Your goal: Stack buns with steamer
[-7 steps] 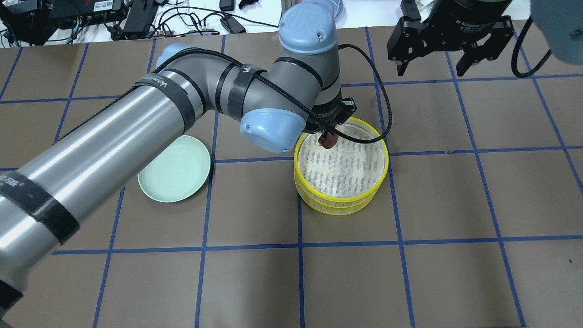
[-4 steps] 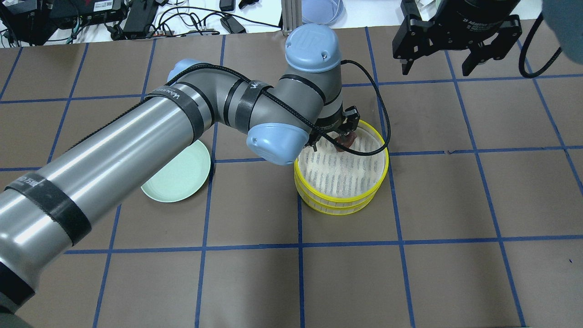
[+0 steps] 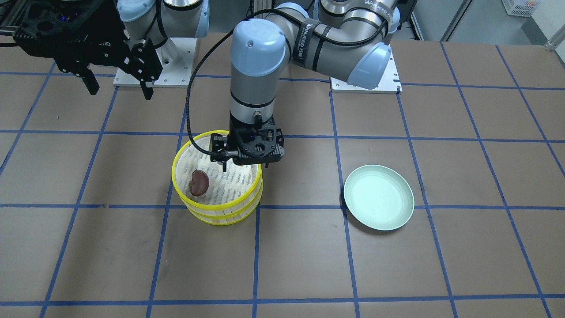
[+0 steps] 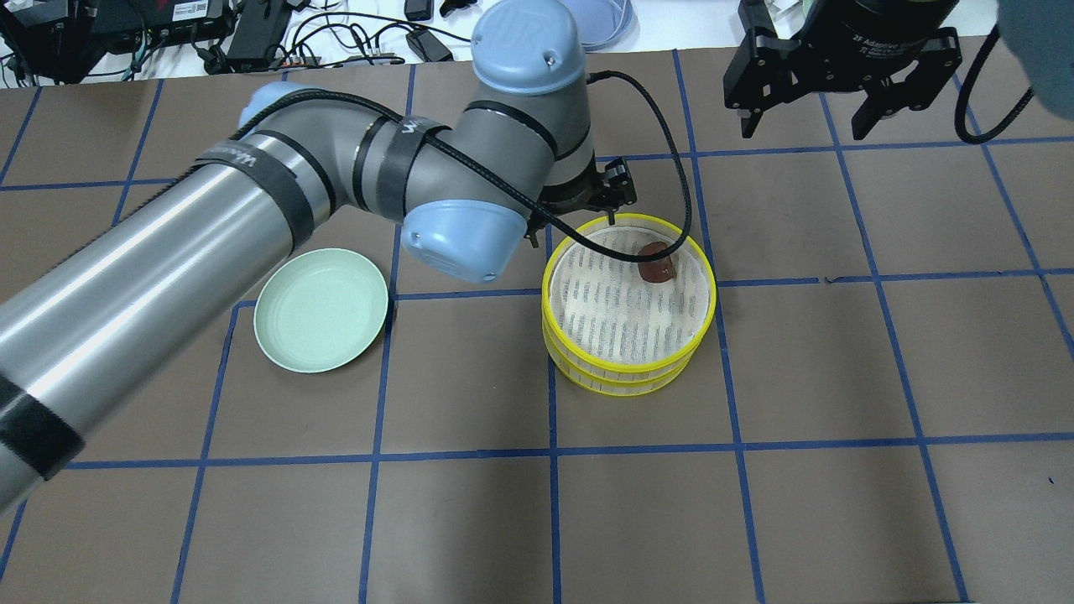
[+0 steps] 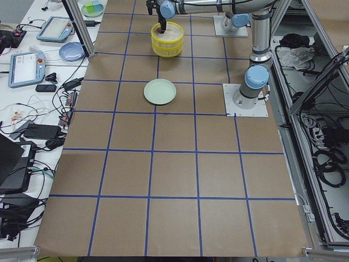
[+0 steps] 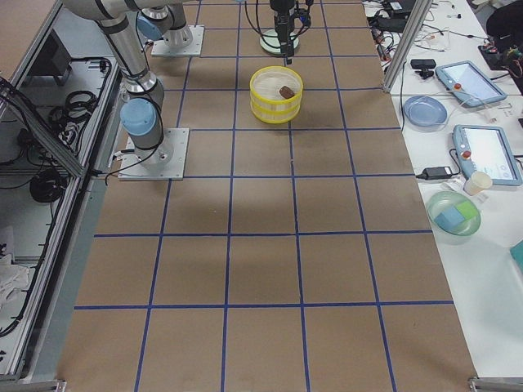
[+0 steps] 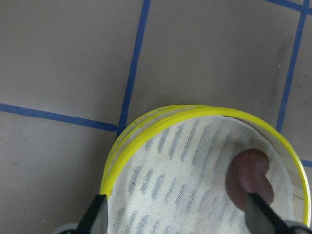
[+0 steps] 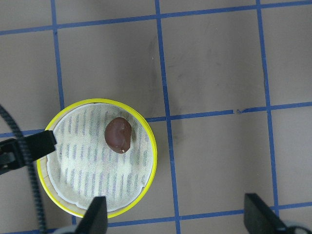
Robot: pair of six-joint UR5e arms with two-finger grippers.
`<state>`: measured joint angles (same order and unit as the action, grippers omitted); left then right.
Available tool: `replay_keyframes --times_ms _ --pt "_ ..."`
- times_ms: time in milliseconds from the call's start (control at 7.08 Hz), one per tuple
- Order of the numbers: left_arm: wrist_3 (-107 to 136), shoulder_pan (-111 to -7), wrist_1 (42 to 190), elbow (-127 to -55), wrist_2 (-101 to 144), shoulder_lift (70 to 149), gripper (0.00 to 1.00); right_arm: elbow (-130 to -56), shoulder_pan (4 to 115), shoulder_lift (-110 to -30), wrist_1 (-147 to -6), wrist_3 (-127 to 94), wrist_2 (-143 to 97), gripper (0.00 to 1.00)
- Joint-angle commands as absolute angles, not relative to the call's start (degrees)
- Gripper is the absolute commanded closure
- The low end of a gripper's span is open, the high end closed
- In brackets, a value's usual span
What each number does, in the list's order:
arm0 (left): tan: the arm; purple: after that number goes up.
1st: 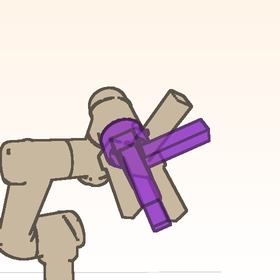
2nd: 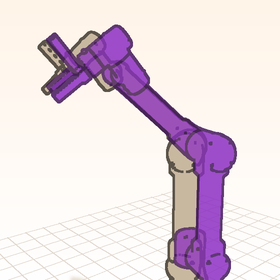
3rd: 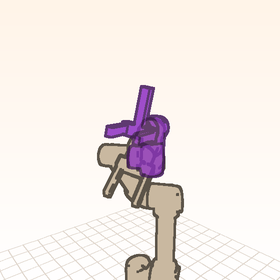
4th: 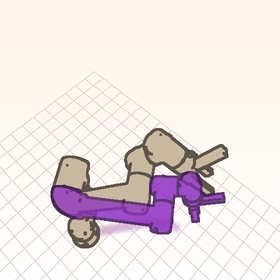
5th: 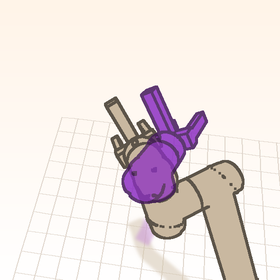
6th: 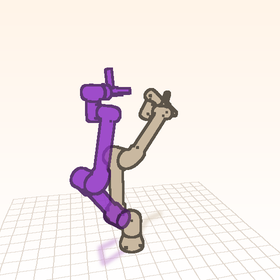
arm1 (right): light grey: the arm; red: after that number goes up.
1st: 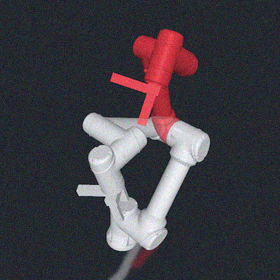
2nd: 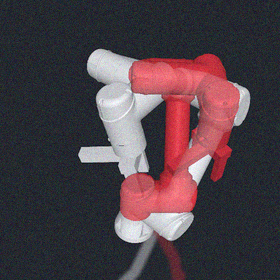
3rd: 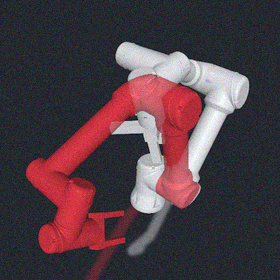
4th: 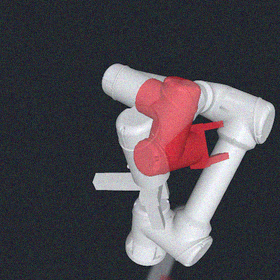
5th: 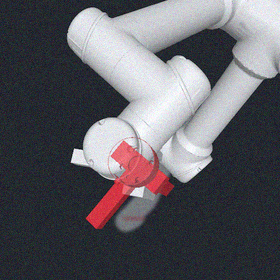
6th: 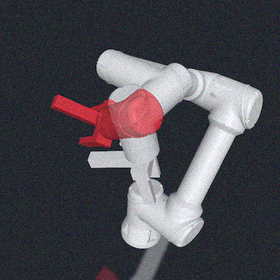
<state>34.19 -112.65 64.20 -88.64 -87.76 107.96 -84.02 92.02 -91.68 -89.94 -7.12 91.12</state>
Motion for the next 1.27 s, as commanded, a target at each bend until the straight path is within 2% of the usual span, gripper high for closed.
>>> replay_keyframes --times_ms 0,424,565,1130 --pt "20.8 -101.9 73.5 -88.2 -88.6 101.9 0.0 -84.1 92.0 -91.7 -89.7 -7.1 91.1 0.0" --pt "7.5 -92.0 81.9 -85.6 -91.8 93.8 0.0 -84.1 91.9 -91.7 -89.8 -7.0 91.1 0.0" --pt "7.5 -92.5 83.1 -83.8 -91.8 92.5 0.0 -84.1 91.8 -91.7 -89.7 -7.0 91.1 0.0" --pt "7.4 -95.9 84.5 -85.2 -93.0 90.9 0.0 -84.3 91.9 -91.7 -89.8 -7.1 91.1 0.0"
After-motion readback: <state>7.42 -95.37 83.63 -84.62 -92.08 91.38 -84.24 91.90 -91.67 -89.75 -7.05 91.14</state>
